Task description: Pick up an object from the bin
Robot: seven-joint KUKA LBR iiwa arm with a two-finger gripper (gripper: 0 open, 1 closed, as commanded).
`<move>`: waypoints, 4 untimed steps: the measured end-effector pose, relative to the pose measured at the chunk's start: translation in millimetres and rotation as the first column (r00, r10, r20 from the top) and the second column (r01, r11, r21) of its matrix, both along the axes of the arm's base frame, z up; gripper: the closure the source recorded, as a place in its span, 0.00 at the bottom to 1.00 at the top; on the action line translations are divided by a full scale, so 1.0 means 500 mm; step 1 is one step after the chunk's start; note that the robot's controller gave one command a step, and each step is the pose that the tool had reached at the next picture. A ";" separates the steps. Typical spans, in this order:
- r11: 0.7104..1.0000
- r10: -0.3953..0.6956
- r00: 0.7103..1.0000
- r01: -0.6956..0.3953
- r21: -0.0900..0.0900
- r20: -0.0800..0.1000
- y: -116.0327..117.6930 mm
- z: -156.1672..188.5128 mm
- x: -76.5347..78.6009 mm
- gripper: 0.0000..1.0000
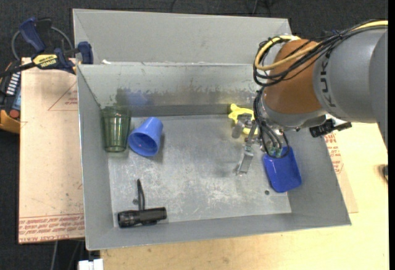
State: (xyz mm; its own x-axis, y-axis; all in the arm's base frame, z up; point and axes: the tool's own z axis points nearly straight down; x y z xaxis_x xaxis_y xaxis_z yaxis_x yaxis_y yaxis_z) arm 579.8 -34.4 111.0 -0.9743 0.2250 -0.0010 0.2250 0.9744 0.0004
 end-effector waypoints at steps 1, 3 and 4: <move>0.981 -0.192 0.981 0.192 0.002 0.005 -0.069 -0.006 0.090 0.00; 0.898 -0.440 0.898 0.440 0.004 0.007 -0.082 -0.081 0.120 1.00; 0.898 -0.439 0.898 0.439 0.004 0.007 -0.081 -0.081 0.120 1.00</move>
Offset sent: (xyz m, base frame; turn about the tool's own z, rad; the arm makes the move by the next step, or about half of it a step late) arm -0.0060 0.0044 -0.0410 0.0885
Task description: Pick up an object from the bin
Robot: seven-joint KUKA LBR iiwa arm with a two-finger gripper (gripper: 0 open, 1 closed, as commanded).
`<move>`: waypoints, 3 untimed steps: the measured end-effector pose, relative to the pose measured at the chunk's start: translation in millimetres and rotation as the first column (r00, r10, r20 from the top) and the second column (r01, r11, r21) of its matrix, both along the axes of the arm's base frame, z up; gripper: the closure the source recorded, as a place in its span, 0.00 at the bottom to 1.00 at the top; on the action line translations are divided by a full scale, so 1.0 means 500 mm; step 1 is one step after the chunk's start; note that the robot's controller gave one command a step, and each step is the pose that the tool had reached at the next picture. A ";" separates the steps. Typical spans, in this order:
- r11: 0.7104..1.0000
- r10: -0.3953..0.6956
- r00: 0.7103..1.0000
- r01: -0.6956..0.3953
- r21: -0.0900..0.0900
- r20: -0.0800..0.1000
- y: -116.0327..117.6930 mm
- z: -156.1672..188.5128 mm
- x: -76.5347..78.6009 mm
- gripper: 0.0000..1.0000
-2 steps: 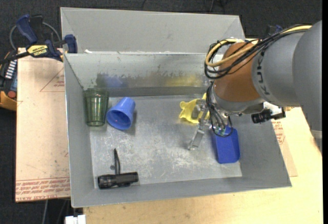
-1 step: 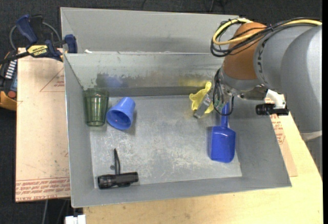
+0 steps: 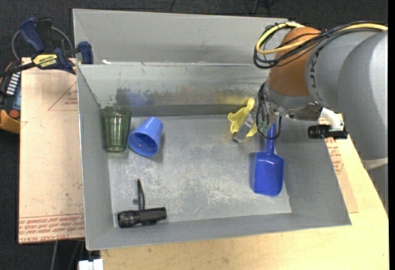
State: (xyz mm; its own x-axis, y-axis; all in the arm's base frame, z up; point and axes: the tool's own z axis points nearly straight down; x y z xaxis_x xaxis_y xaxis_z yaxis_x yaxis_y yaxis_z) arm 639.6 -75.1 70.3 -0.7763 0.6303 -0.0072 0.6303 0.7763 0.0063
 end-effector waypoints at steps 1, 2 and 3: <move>1.000 0.001 1.000 -0.001 0.000 0.000 0.000 0.003 0.000 1.00; 1.000 0.001 1.000 -0.001 0.001 -0.007 0.001 0.027 -0.004 1.00; 1.000 0.002 1.000 -0.002 0.001 -0.005 0.001 0.080 -0.003 1.00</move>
Offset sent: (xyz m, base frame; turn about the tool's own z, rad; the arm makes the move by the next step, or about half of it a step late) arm 0.0000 0.0001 0.0512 0.0000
